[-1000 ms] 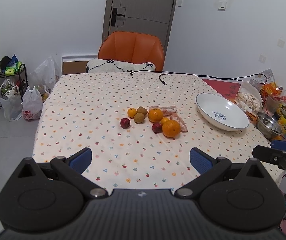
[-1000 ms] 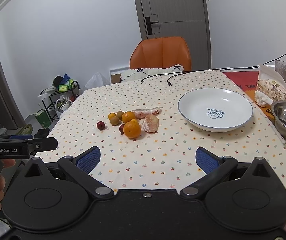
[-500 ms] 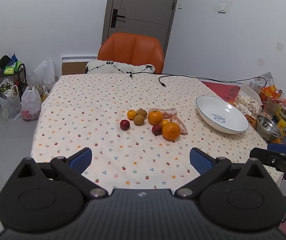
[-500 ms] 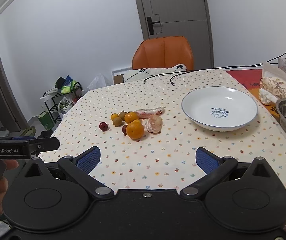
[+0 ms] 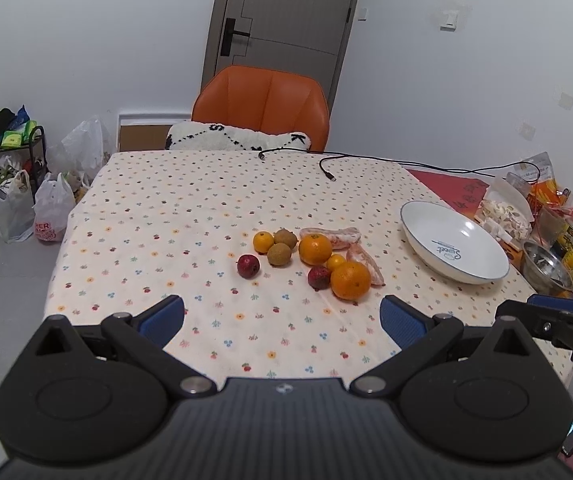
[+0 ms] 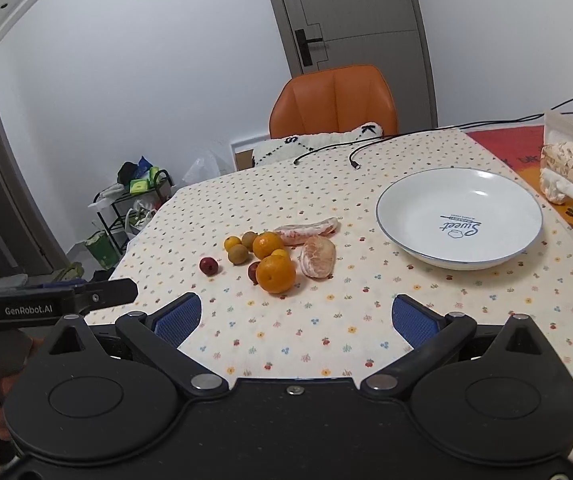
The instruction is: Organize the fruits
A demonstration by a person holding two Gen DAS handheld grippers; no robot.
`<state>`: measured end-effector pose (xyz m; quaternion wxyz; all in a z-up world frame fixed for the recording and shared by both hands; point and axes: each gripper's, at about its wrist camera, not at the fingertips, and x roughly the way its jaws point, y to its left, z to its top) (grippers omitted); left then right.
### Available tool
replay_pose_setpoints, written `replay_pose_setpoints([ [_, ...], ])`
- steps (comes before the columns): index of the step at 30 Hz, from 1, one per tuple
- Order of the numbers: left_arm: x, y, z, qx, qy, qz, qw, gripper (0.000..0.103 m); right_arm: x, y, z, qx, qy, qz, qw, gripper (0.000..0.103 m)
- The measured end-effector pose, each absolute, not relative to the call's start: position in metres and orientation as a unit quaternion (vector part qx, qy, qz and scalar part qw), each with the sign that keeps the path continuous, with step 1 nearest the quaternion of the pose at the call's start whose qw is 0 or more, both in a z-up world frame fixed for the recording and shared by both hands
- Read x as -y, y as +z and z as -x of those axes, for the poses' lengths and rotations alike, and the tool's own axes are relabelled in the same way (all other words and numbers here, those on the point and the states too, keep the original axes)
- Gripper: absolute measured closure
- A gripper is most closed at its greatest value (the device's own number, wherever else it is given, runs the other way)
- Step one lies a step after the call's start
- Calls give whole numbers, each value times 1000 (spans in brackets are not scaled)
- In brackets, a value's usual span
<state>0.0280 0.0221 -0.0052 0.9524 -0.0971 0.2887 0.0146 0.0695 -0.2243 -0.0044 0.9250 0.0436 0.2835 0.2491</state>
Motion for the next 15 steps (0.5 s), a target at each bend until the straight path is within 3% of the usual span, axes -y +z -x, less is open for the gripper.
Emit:
replay_pose_setpoints([
  [9,-39,-16,-54,-291,15,121,949,5,206,-10,-92,-285,267,-39,920,1],
  [15,-48,-22,-69,-294,15,131,947,15,196,-18,-108,-296,281,-42,912,15],
])
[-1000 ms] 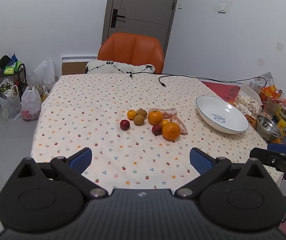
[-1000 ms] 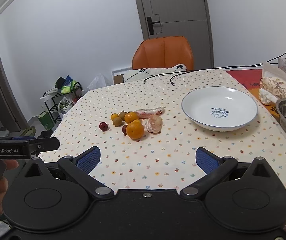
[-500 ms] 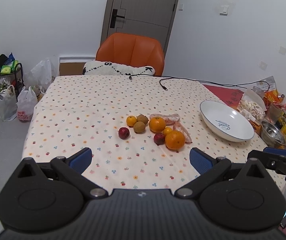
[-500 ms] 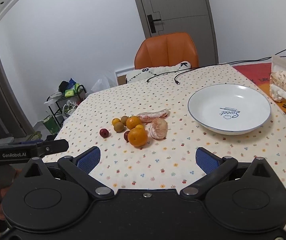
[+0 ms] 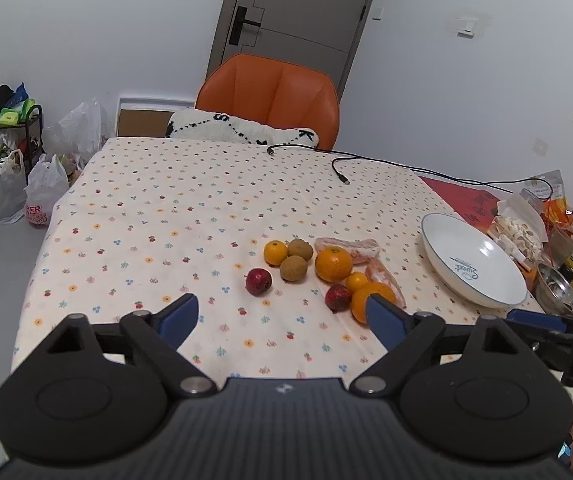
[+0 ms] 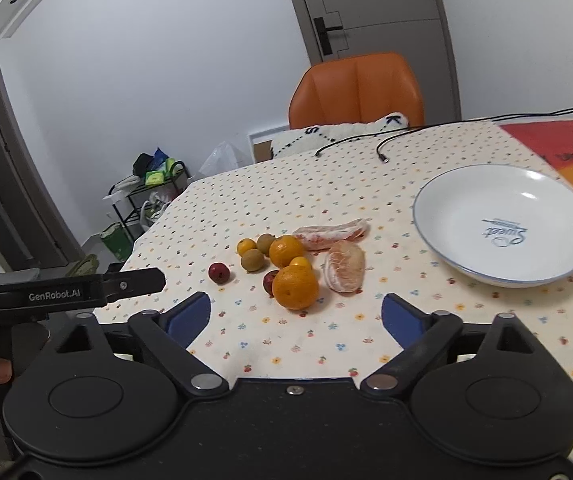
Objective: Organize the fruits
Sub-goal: 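Grasp the large orange with the right tool while the left tool grasps the red plum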
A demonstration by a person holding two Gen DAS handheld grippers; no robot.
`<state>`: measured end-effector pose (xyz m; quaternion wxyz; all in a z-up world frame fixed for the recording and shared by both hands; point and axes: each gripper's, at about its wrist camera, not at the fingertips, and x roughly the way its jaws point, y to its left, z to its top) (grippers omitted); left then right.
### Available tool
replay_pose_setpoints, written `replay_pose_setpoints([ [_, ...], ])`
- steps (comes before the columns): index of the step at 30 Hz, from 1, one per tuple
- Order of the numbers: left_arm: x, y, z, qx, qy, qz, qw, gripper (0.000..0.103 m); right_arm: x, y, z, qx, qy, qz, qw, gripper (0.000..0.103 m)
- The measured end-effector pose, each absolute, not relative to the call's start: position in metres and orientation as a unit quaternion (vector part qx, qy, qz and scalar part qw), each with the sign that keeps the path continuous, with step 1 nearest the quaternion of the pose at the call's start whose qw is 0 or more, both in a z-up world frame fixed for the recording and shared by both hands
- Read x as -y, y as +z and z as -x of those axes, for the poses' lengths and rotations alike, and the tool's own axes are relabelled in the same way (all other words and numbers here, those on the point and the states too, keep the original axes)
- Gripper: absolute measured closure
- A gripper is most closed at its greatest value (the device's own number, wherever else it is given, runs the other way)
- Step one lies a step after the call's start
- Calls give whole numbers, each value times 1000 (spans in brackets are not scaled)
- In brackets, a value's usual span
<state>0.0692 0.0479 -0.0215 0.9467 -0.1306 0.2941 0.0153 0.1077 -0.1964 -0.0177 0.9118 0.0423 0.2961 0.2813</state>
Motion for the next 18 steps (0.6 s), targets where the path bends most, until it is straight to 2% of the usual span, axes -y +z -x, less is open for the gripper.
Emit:
replay_pose_setpoints([
  [7,-58,-31,-89,-305,21,136,942,22,183,-30,-128,-313,287,-44,904,25],
  [14,-63,-43,-110,-318,21,144,937,38,173,-39,-147,-325,293,-48,898,32],
  [18,-64,-48,-122,-323,22,144,935,40,170,-45,-156,-332,298,-54,893,38],
])
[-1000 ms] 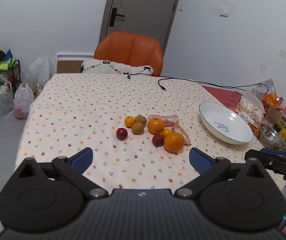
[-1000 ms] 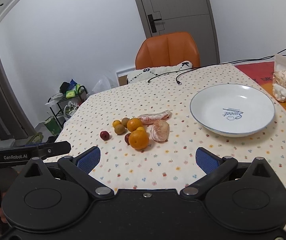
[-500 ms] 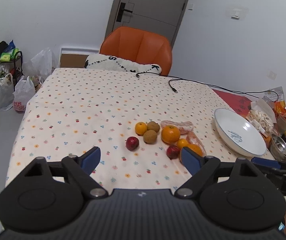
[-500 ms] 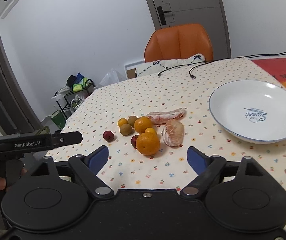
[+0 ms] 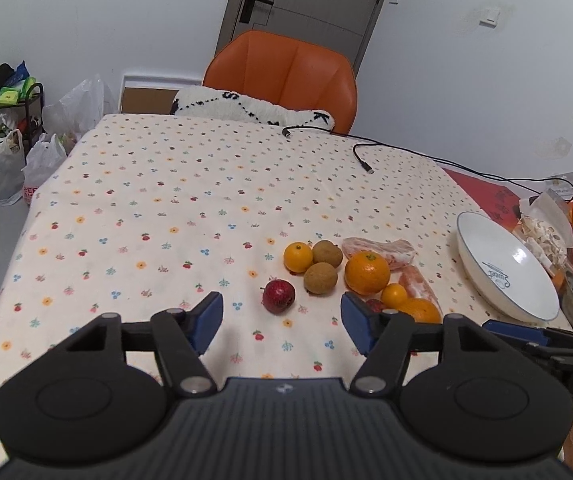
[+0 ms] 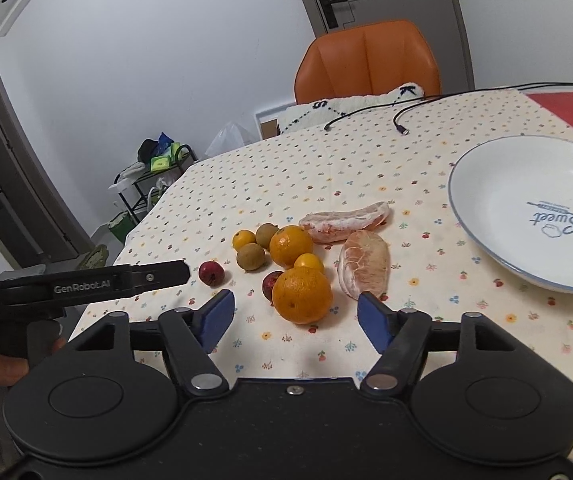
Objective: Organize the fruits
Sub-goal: 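Grasp the large orange with the right tool while the left tool grasps the red plum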
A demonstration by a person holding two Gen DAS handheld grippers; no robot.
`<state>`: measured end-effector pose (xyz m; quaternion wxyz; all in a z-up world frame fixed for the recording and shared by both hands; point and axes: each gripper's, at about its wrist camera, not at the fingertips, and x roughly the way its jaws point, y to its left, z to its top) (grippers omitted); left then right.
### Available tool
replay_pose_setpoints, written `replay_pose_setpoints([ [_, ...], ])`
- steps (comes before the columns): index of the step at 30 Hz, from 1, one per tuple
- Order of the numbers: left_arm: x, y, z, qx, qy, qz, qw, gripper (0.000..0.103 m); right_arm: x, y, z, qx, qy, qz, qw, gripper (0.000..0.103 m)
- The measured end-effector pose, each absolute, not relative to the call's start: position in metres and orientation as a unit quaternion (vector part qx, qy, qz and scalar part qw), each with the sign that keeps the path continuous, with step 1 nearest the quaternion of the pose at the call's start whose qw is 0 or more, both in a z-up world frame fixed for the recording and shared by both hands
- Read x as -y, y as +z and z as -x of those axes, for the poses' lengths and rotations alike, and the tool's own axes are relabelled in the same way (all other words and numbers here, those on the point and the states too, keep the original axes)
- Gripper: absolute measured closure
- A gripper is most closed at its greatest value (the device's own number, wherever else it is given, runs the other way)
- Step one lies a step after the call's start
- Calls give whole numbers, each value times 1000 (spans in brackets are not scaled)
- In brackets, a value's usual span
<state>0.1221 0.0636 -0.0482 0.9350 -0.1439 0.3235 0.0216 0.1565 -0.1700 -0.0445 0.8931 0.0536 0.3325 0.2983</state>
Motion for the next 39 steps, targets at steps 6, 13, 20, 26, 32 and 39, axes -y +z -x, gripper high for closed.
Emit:
replay_pose_setpoints([
  [6,-65,-61,-142,-338,26,148,929,48,165,-55,-170,-346,305,-58,885,44],
  [13,-69,-72,-157,-350,24,155,924,57,159,-60,-182,-358,317,-57,876,47],
  [20,-74,-74,-166,-348,21,161,923,70,148,-65,-191,-359,316,-50,877,50],
  [26,-78,-77,-165,-338,26,174,924,81,149,-69,-194,-359,315,-54,877,63],
  [32,-76,-71,-159,-333,23,178,926,81,154,-64,-188,-348,326,-62,877,64],
  [39,-64,-54,-149,-315,13,174,933,81,164,-51,-178,-329,330,-69,882,64],
])
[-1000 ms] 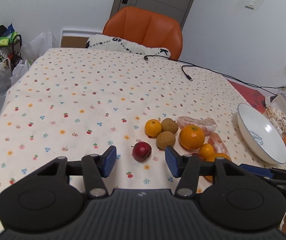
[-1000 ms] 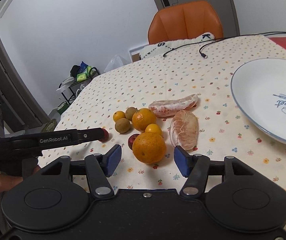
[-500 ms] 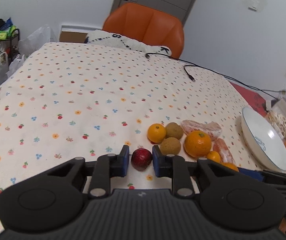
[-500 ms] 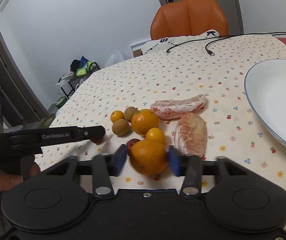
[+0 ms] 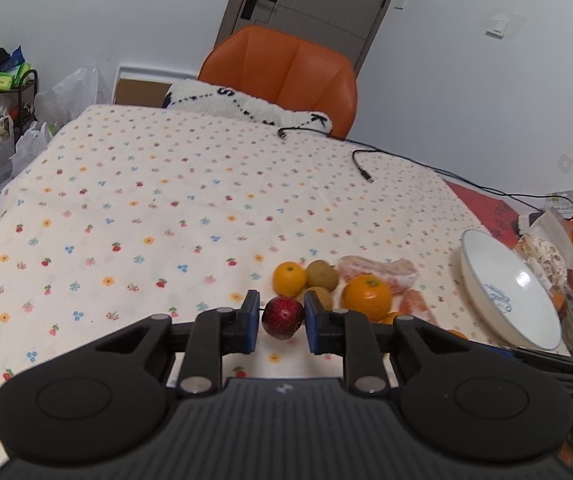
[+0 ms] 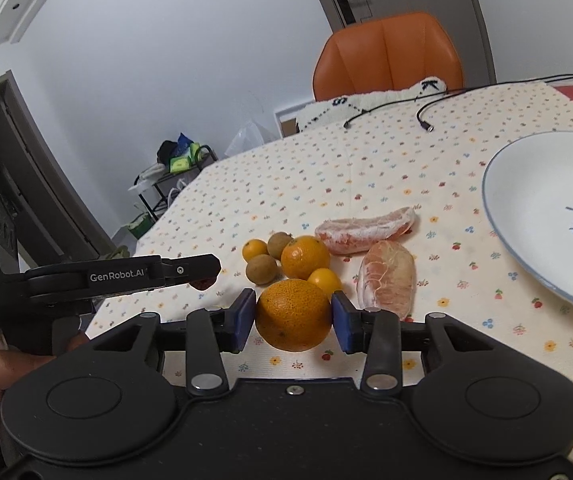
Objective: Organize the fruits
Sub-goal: 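Grasp the large orange with the right tool while the left tool grasps the red plum, then carry the orange and red plum over the white plate with both tools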
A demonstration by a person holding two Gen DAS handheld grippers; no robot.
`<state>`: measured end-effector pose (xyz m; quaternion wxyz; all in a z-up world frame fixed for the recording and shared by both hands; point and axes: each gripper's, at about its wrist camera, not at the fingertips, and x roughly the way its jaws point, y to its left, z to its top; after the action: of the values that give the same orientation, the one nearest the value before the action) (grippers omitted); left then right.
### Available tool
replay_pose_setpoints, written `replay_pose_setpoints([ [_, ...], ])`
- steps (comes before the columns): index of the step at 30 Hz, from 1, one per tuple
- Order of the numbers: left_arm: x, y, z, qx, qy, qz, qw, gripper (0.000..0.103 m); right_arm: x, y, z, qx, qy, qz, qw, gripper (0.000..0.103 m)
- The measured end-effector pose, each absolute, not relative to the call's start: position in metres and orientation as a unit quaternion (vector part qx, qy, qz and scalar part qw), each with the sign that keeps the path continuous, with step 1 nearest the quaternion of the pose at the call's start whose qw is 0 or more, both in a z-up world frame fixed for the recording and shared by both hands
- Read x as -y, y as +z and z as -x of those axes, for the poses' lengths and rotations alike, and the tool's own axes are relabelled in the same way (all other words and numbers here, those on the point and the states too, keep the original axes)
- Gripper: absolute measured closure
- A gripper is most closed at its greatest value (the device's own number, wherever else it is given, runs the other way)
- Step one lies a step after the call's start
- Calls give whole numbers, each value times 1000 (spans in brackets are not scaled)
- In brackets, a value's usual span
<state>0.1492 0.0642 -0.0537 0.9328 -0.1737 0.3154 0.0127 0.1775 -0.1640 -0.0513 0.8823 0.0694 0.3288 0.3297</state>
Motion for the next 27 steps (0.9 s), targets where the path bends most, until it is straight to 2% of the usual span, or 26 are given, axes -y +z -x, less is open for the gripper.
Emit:
replay_pose_setpoints([
  [27,8,-5,-122,-256,-30,152,954,81,248,-12,-138,-268,272,-82,921,64],
])
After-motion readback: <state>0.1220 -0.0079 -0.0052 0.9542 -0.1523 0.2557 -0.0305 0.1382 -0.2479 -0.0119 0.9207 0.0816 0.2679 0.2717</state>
